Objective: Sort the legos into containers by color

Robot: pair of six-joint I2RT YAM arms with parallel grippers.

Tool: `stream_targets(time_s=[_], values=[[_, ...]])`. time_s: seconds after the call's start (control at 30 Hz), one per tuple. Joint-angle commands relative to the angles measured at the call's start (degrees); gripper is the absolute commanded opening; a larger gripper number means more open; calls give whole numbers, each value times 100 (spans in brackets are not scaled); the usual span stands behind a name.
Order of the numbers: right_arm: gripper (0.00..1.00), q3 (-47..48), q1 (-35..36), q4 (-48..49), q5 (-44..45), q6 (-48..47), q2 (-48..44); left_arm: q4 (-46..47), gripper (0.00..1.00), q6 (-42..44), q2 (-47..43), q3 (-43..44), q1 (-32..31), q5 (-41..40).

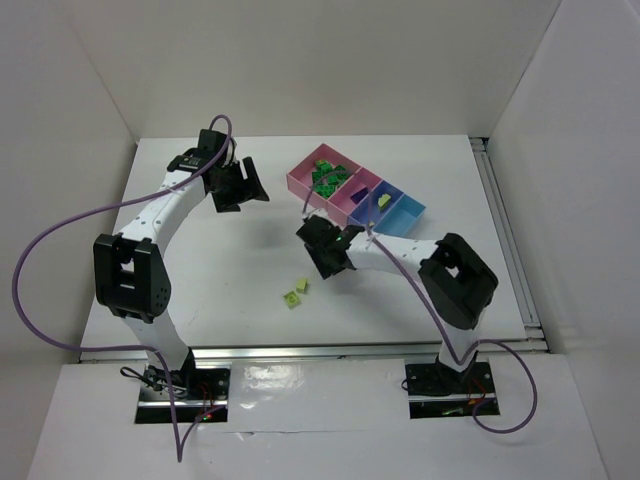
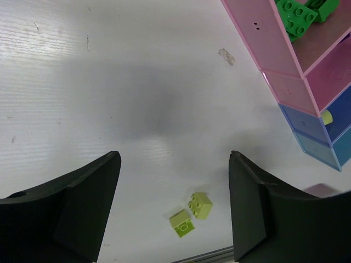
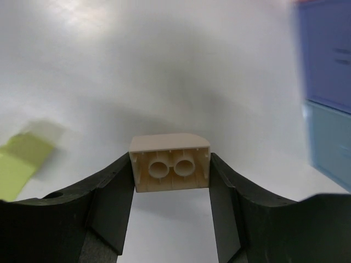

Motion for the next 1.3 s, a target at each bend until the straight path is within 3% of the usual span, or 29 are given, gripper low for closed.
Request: stream_targets(time_s=[0.0,0.13,0.5,0.57,0.67,0.7,0.8,0.87,0.9,0.97,1.1,1.17,1.27], values=[[43,178,-632,-352,1015,845,-926,-26,83,115,-102,-3,38,75],[43,178,-1589,-510,1087,1426,-1349,27,83,115,-49,50,38,75],[49,231,-2673,-80,1016,1348,-1139,27,83,115,-49,50,-15,75],[63,431,-2804,-80,1016,1287,-946,27,83,115,-49,50,-15,75],[95,661,-2804,-264,1218,1338,-822,27,83,63,-49,50,-15,75],[95,714,-2804,-316,1271,1339,-822,27,83,63,-101,50,-15,75],[92,574,-2682,-317,1324,1339,-1085,27,83,63,-102,50,-15,75],[85,364,-2489,-160,1167,1216,-1417,27,83,63,-102,50,-15,75],[76,284,-2236,33,791,1033,-1533,27,83,63,-102,50,-15,75],[73,99,-1846,306,339,820,-1719,27,83,63,-102,103,-15,14],[83,203,-611,299,-774,671,-1316,-35,83,63,-49,156,-15,-91],[90,318,-266,228,-882,749,-913,-35,83,63,-49,156,-15,-92],[91,538,183,175,-882,1136,-499,-35,83,63,-102,156,-15,-92]])
